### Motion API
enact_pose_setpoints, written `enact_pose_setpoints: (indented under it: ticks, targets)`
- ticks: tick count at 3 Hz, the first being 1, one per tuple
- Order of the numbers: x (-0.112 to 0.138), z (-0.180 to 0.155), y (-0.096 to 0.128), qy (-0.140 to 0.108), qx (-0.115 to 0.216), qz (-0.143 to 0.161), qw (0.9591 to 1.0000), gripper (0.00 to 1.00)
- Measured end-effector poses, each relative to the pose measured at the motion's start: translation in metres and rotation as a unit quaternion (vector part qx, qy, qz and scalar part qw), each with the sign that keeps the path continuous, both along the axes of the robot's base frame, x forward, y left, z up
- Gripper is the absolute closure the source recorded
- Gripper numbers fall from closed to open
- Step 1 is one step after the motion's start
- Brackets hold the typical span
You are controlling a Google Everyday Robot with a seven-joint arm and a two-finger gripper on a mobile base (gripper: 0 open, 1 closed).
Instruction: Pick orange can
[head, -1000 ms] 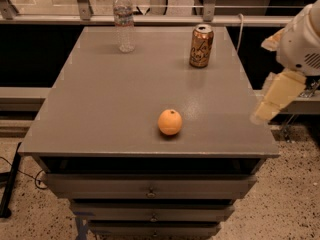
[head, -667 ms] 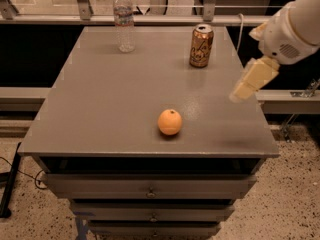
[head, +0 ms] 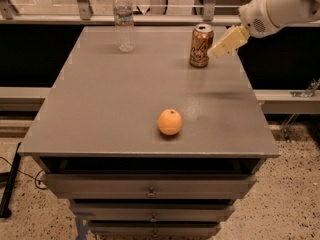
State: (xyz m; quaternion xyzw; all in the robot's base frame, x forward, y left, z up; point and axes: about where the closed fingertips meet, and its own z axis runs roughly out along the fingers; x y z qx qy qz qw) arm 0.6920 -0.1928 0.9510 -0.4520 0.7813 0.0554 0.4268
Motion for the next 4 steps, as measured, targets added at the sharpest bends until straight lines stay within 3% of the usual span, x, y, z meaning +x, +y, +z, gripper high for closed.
enact_pose_setpoints:
  ticks: [1,2,4]
  targets:
    - [0.036,-0.006,-0.010,-0.008,0.049,-0.021,0.9985,0.00]
    - [0.054,-0.019,-0.007,-0.008,0.108,-0.019,0.9939,0.00]
    - [0.069,-0.039,0.022,-0.011,0.213,0.021,0.9768,0.00]
